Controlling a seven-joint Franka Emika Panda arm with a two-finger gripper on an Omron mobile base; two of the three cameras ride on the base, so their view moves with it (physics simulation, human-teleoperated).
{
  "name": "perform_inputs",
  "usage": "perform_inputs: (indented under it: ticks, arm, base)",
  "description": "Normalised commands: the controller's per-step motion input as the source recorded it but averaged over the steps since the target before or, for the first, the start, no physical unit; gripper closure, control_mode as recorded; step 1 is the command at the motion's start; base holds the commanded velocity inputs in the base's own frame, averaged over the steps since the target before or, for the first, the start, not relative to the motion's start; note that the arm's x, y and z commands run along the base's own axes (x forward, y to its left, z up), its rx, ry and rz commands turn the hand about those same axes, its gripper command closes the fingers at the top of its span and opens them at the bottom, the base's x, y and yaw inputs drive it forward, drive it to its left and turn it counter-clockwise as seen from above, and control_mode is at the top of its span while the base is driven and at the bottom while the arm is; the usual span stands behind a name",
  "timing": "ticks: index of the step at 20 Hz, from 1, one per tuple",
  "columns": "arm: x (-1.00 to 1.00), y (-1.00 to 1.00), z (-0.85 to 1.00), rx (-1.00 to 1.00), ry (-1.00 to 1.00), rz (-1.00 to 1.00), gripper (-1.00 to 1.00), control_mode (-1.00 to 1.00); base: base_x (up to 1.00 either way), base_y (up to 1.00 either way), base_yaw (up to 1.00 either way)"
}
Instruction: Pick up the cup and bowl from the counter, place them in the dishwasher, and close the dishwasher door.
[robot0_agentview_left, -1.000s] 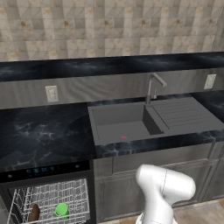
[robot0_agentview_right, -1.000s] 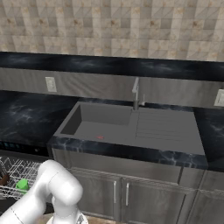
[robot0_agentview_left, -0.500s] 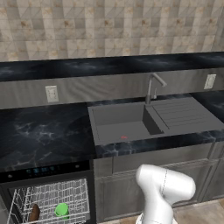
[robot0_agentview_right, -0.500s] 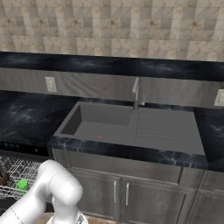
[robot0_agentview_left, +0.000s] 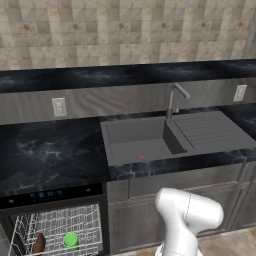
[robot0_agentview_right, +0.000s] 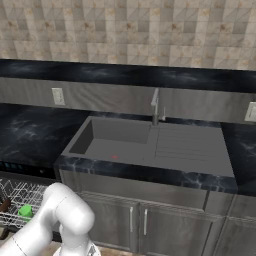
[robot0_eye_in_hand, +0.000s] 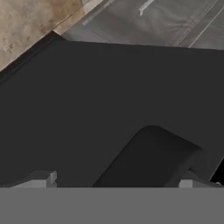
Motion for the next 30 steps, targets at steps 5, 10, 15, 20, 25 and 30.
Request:
perform_inputs:
  ticks: [5,10,15,20,25,30]
  arm:
    - [0.42,-0.25,-0.09,-0.02,-0.29,0.07,-1.00,-1.00]
    - [0.46,-0.30,-0.13,-0.03,-0.28,0.07,-1.00,-1.00]
    - [0.46,-0.33,-0.17,-0.03,-0.27,0.06,-1.00,-1.00]
    - [0.51,-0.39,-0.19,-0.01,-0.25,0.04,-1.00,-1.00]
    - [0.59,-0.41,-0.41,0.03,-0.22,0.00,-1.00,-1.00]
    - [0.68,-0.46,-0.46,0.18,-0.17,0.00,-1.00,-1.00]
  base:
    - [0.00,0.00,0.00]
    - [0.00,0.00,0.00]
    - [0.00,0.00,0.00]
    - [0.00,0.00,0.00]
    - [0.00,0.00,0.00]
    - [0.00,0.00,0.00]
